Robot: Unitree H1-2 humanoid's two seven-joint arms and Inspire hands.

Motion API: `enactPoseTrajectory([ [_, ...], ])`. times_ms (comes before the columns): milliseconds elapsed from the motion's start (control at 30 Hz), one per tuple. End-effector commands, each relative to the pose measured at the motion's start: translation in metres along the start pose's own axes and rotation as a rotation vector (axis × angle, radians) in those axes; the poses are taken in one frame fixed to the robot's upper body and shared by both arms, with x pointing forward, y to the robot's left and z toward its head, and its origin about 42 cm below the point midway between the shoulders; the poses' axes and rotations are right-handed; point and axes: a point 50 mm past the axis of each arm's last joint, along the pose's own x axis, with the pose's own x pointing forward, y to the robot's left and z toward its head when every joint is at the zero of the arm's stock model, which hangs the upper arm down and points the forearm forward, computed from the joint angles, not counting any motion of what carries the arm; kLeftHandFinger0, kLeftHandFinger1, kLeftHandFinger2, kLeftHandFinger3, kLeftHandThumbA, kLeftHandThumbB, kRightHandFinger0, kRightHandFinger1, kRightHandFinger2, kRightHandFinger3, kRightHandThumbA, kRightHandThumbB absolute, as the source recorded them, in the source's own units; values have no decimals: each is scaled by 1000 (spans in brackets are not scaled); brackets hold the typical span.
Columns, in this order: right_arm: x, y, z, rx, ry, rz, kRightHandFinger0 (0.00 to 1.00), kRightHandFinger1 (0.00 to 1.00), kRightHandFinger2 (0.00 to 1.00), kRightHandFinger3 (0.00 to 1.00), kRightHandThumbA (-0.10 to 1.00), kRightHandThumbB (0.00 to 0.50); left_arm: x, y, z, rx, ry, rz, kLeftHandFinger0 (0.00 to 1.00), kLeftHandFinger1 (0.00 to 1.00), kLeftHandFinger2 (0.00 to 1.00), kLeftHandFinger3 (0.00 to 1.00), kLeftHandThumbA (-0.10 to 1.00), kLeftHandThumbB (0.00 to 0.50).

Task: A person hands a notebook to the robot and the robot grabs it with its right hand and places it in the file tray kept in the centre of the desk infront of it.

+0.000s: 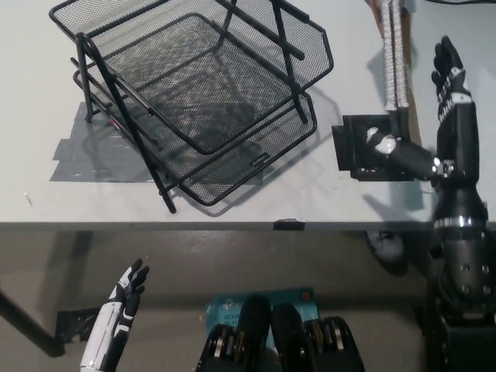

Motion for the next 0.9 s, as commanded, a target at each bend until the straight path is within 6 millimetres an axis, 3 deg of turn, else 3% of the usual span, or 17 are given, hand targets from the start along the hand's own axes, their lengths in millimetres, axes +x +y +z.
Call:
enactPoseTrajectory([
  [0,29,1,13,-23,-35,-27,1000,1000,1000,1000,1000,308,5,7,10,25,-69,18,1000,1000,1000,1000,1000,433],
  [233,45,8,18,-33,-42,-39,1000,1000,1000,1000,1000,367,9,8,12,32,-76,17,1000,1000,1000,1000,1000,426],
  [500,42,20,17,-99,-72,-57,1000,1000,1000,1000,1000,401,12,9,13,35,-78,19,1000,1000,1000,1000,1000,436],
  [867,32,32,17,-305,-166,-109,1000,1000,1000,1000,976,317,15,10,15,42,-85,20,1000,1000,1000,1000,1000,443],
])
